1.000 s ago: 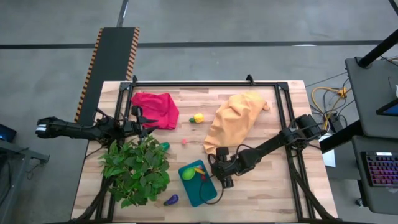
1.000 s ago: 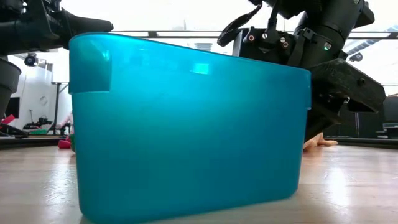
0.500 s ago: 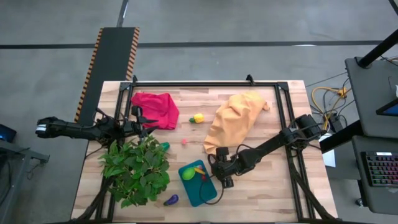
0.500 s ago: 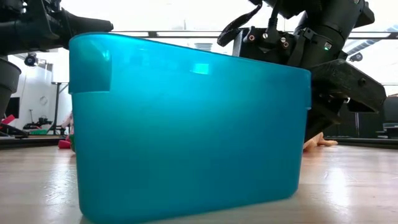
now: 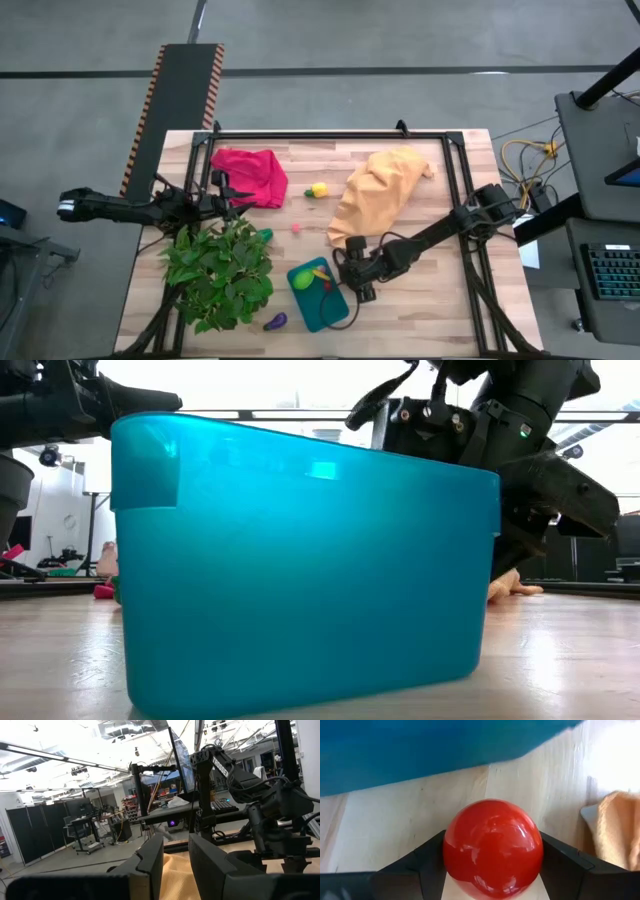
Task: Pick and placing Produce into tupperware
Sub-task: Put the tomato into the bin
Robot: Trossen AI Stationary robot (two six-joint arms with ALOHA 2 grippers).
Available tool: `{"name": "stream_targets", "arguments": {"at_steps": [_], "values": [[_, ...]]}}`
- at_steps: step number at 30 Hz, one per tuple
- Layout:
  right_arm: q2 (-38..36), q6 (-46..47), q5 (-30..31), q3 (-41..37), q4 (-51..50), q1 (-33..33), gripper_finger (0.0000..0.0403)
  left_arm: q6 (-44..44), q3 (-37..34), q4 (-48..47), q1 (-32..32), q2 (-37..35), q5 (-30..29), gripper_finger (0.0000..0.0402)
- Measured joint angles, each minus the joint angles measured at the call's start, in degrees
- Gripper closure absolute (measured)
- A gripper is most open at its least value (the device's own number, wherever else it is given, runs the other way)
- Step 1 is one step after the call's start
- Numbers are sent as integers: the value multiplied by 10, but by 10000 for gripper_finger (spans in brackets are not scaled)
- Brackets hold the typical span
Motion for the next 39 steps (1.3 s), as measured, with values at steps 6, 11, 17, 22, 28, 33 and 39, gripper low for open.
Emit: {"name": "stream_targets", "arguments": {"at_steps": [6,11,17,22,28,33,39], "values": [[-1,-18,2,33,-49,0,157,0,0,0,0,0,0,323],[-1,-19,3,53,-88,0,156,0,0,0,0,0,0,323],[-2,-32,3,55,-94,0,156,0,0,0,0,0,0,323],[-3,-33,3,55,-103,0,156,0,0,0,0,0,0,323],[-22,-33,3,55,-109,0,156,0,0,0,0,0,0,323],[-51,-22,3,55,-119,0,156,0,0,0,0,0,0,323],[-83,-22,3,55,-116,0,156,0,0,0,0,0,-1,323]]}}
